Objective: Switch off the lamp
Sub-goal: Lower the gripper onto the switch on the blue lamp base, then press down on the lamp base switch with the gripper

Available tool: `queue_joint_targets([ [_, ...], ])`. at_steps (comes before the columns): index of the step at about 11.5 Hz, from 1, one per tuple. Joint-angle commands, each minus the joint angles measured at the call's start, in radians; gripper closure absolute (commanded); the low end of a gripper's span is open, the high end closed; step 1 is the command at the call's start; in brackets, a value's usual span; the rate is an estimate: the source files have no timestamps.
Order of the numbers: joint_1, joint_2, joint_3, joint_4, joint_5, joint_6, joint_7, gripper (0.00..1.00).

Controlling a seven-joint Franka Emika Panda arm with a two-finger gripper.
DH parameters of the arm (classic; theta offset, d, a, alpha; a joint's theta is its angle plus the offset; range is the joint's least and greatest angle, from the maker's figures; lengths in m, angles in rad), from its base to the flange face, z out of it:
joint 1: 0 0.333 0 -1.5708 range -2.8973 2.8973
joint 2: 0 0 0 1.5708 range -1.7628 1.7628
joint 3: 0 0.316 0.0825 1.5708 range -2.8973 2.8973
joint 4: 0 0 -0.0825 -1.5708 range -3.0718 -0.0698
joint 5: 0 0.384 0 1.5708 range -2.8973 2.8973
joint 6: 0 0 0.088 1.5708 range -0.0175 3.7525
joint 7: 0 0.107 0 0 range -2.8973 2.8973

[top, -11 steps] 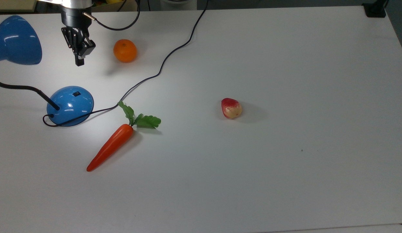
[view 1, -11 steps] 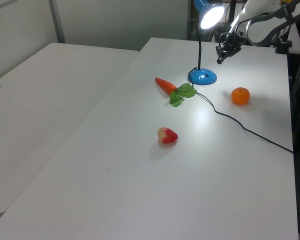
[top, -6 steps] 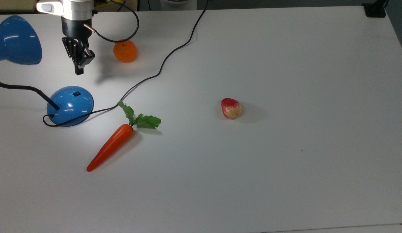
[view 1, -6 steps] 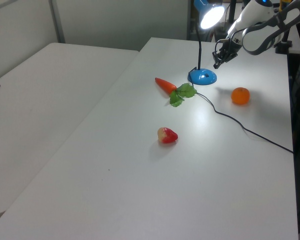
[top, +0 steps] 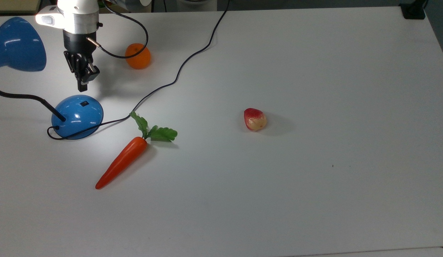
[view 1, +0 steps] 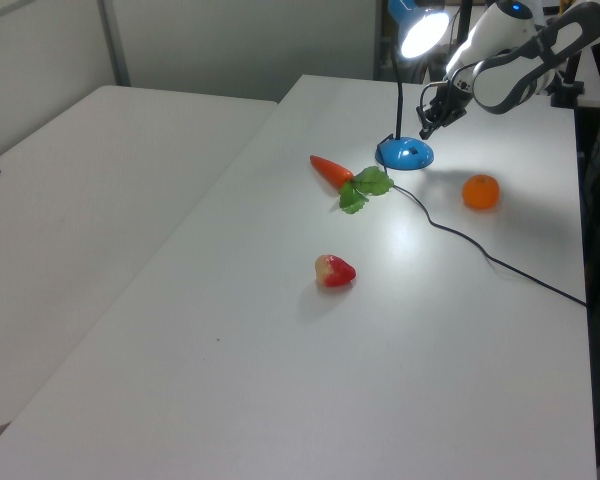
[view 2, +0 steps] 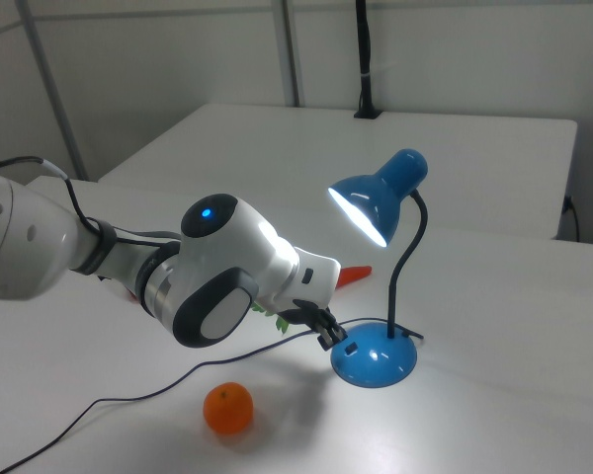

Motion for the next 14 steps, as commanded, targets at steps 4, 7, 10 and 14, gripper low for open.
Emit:
queue_joint_targets([
  [4,0.008,0.076,-0.002,0.053,0.007,0.052,0.054,1.0],
  [7,0.011,0.093,-0.002,0.053,0.007,0.061,0.054,1.0],
  [10,0.013,0.099,-0.002,0.052,0.005,0.077,0.054,1.0],
  [14,0.013,0.107,-0.002,0.05,0.005,0.08,0.052,1.0],
])
